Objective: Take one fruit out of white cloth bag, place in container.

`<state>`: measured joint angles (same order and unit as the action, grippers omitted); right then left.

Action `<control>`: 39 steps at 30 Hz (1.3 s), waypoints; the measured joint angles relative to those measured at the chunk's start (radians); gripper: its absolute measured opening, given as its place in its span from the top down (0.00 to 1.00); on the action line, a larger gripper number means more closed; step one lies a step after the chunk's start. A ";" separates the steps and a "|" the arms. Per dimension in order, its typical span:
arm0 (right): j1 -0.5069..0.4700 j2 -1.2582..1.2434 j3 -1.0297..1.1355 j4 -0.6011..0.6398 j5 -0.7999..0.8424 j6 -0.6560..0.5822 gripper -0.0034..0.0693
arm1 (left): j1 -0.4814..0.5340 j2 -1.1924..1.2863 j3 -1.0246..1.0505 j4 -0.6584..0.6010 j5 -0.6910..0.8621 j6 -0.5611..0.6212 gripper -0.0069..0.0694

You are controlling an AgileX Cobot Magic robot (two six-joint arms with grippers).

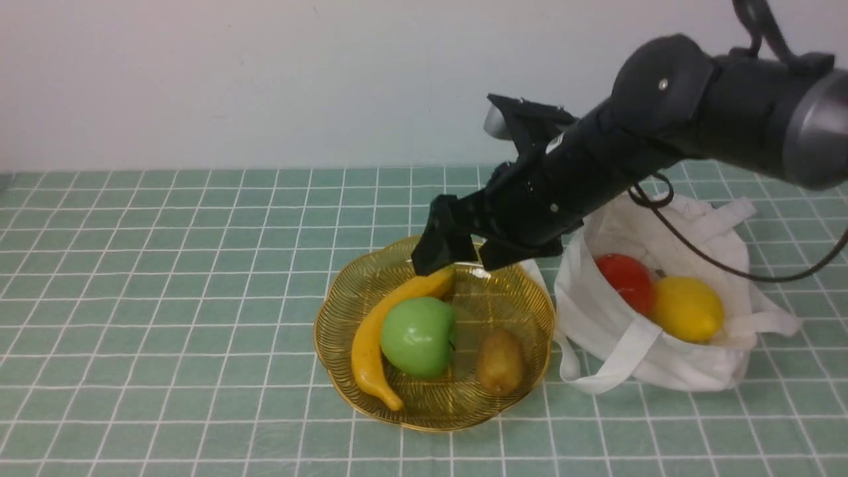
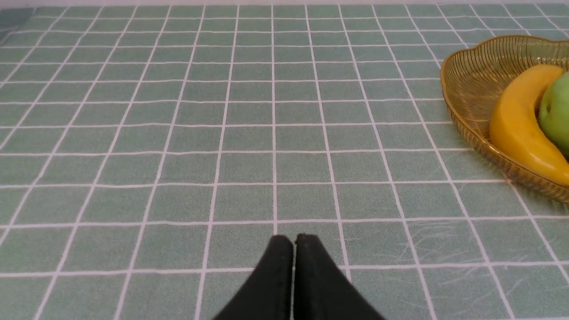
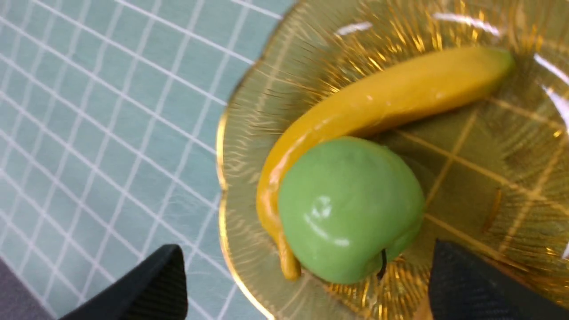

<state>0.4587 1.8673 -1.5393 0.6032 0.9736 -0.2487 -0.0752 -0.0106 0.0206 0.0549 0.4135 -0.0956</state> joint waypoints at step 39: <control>-0.062 -1.653 1.299 -0.334 -0.932 0.191 0.97 | 0.000 0.000 0.000 0.000 0.000 0.000 0.92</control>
<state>0.3969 0.2143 -0.2402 0.2693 0.0416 -0.0580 -0.0752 -0.0106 0.0206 0.0549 0.4135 -0.0956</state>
